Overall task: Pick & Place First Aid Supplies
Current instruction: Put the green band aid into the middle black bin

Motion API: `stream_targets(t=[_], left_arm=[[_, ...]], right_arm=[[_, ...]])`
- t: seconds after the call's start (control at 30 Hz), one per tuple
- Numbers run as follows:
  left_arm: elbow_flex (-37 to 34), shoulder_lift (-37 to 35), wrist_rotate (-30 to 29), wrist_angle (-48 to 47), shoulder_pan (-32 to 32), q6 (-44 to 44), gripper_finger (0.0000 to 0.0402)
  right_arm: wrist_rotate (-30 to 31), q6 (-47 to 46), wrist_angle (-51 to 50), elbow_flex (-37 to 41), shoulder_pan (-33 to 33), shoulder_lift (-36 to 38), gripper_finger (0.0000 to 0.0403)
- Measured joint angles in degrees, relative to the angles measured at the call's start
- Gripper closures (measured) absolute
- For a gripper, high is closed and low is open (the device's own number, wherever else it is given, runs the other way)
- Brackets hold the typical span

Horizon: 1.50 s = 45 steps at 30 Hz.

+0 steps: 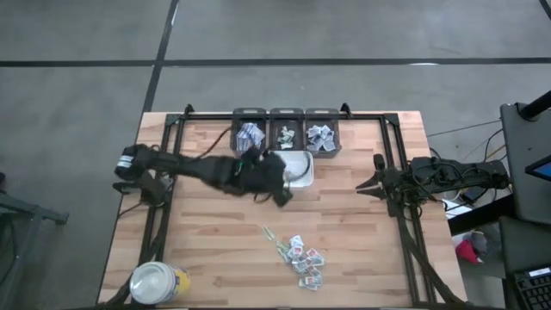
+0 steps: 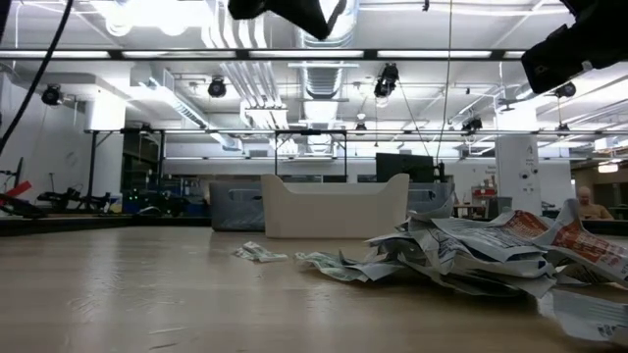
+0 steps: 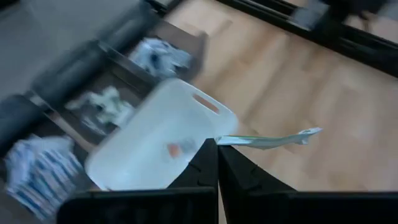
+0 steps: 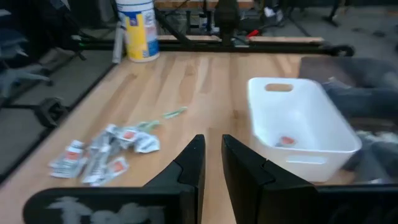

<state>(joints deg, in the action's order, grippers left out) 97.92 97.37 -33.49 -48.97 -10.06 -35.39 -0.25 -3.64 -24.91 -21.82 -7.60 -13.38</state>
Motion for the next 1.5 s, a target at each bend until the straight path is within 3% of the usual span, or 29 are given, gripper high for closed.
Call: stream_targets(t=[0.17, 0.4, 0.67, 0.87, 1.1, 1.4, 1.5], left_arm=[[2.59, 1.52, 1.66, 1.03, 8.07, 5.95, 0.0401], [2.57, 4.73, 13.37, 3.28, 20.69, 14.12, 0.0401], [2.91, 10.85, 19.85, 5.47, 30.71, 21.72, 0.0401], [5.5, 16.54, 22.06, 5.37, 34.89, 26.33, 0.0401], [15.92, 27.17, 24.03, 3.93, 35.98, 31.52, 0.0402], [36.08, 41.5, 23.77, -13.7, 38.27, 32.64, 0.0401], [36.09, 42.97, 23.83, -13.79, 39.03, 32.64, 0.0401]], right_arm=[[4.92, 4.42, 0.2, 0.0, 0.0, -0.36, 0.0351], [13.47, 4.21, 0.39, 0.0, 0.0, -2.12, 0.0351], [13.94, 5.14, 7.5, 0.0, 0.17, -6.24, 0.0351], [13.97, 5.33, 12.06, 0.0, 1.48, -9.03, 0.0351], [14.32, 3.03, 12.22, 0.0, 3.29, -10.1, 0.0351], [14.45, 0.67, 12.2, 0.0, 3.54, -9.93, 0.0351], [15.08, 0.62, 12.2, 0.0, 3.54, -9.92, 0.0351]])
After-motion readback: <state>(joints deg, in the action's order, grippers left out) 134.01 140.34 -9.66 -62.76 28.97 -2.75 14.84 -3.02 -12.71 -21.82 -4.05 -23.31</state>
